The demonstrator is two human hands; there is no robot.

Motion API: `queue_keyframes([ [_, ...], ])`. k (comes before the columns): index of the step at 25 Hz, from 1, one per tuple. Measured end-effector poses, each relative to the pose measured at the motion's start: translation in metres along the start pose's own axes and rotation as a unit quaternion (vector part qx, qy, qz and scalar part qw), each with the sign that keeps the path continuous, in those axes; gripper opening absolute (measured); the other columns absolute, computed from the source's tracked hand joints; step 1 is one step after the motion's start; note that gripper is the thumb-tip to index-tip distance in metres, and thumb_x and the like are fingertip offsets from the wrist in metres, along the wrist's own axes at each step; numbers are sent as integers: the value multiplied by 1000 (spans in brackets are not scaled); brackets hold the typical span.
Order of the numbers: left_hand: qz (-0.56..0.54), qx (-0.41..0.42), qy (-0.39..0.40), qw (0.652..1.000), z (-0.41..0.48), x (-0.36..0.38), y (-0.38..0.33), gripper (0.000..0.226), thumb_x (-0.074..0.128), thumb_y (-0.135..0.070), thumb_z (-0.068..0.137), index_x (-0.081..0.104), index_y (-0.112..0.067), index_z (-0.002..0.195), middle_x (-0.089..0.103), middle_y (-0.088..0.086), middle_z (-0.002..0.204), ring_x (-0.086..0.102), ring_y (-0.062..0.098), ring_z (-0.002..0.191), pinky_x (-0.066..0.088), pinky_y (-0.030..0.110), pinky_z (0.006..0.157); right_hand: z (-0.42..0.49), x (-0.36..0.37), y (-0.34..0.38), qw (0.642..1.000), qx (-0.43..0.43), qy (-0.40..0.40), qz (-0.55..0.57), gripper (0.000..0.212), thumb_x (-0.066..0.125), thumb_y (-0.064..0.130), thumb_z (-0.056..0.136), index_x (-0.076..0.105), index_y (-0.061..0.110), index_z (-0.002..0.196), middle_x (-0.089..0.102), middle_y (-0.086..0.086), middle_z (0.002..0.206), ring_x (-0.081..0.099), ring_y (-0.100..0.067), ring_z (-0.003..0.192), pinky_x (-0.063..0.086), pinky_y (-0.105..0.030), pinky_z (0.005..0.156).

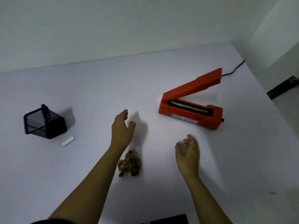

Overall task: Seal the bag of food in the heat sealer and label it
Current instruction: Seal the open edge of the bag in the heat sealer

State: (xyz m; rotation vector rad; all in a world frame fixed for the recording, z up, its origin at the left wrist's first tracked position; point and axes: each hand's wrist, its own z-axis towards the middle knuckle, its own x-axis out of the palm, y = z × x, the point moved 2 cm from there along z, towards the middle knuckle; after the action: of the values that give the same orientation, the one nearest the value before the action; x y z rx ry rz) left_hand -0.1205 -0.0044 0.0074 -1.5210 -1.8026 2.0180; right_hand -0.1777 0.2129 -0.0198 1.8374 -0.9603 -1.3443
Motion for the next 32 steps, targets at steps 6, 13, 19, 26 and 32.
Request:
queue_keyframes([
  [6,51,-164,-30,985,-44,-45,75,44,58,-29,90,53,-3,125,62,10,111,58,27,105,39,28,85,-26,73,26,976,26,199,-82,42,60,37,87,54,7,116,62,-1,95,58,-17,89,43,-24,80],
  [13,26,-212,22,977,-52,-27,79,51,68,-43,79,55,-7,113,57,1,97,53,16,90,39,24,75,-16,109,37,960,78,233,-135,49,70,37,79,60,4,113,65,-13,117,59,-26,108,45,-31,91],
  [19,-118,-226,71,964,-50,-28,83,14,70,-26,82,65,-15,74,63,-4,71,58,15,73,47,24,65,-16,103,24,955,98,275,-57,25,69,26,81,68,10,100,68,-1,99,61,-19,97,46,-29,86],
  [26,-217,-149,159,952,-48,-20,59,9,64,-14,87,71,-8,84,70,4,74,64,10,66,52,20,64,-12,67,17,950,108,284,70,6,66,21,85,67,21,78,70,1,83,63,-16,84,49,-26,75],
  [32,-237,-98,233,938,-28,47,-2,13,65,-12,85,72,-6,94,74,5,81,69,10,73,56,19,72,36,-10,8,967,104,210,100,4,65,21,85,69,20,84,70,0,90,63,-16,90,48,-27,81],
])
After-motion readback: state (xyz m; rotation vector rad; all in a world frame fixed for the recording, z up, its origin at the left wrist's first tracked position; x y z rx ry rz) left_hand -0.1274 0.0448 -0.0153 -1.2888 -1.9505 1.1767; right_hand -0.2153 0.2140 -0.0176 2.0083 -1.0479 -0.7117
